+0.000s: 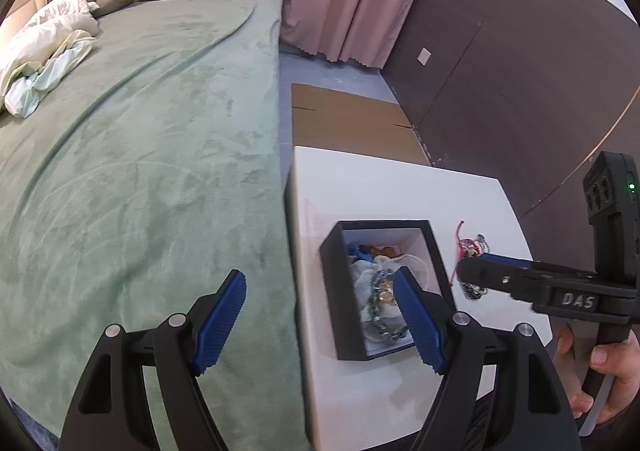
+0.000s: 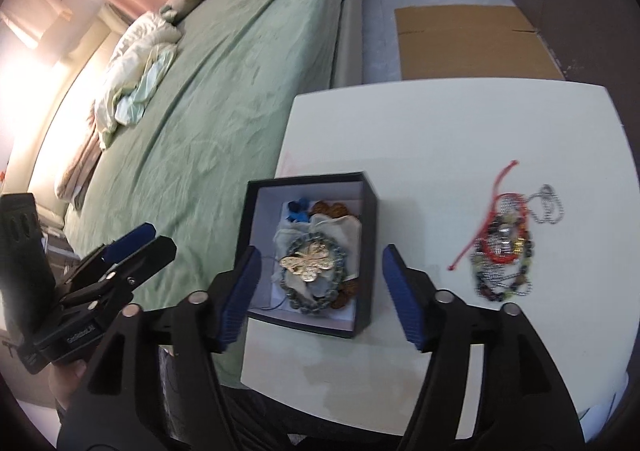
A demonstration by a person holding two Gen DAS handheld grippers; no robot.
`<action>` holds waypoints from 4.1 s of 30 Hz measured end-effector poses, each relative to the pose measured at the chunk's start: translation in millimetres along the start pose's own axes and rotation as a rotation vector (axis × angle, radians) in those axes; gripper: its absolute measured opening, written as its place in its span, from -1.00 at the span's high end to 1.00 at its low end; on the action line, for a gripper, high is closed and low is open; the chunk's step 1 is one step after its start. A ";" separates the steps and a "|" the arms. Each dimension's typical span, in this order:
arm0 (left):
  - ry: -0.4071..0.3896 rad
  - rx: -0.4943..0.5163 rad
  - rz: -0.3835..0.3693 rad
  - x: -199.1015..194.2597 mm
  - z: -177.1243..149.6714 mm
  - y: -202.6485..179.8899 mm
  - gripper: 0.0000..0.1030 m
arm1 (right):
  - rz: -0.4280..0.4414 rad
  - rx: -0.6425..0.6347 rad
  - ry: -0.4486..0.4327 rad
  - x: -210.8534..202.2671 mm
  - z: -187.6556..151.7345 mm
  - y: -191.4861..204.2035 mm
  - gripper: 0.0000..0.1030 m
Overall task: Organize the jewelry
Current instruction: 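Lower the silver bangle into the black box and open the right gripper, then grasp the red-string bracelet with the left gripper, then lift the red-string bracelet with the left gripper while the right gripper grasps the bead bracelet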
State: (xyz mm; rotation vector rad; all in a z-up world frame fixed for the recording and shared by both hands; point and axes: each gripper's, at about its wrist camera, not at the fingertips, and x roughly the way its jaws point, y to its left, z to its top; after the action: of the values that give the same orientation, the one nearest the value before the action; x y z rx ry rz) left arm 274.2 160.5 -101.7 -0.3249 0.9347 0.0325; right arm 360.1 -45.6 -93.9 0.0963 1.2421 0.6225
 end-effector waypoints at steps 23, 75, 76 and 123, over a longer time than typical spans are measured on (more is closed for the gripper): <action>0.053 0.167 -0.118 49.9 8.2 -115.2 -0.42 | -0.052 0.282 -0.157 -84.2 -37.8 -136.7 -0.64; 0.337 0.077 -0.067 199.3 8.6 -179.7 0.93 | -0.075 0.426 -0.166 -90.6 -58.4 -212.6 -0.64; 0.334 0.098 -0.055 198.7 7.6 -182.7 0.92 | -0.075 0.427 -0.163 -90.2 -58.7 -212.9 -0.64; 0.108 0.104 -0.095 34.2 39.3 -127.1 0.95 | -0.343 0.060 0.094 34.6 3.5 -130.8 0.83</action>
State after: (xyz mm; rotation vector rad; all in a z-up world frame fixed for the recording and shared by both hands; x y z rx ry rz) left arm 346.8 47.1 -74.2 -0.2765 1.0232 -0.1218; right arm 420.4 -136.5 -174.1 -0.0965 1.3302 0.2952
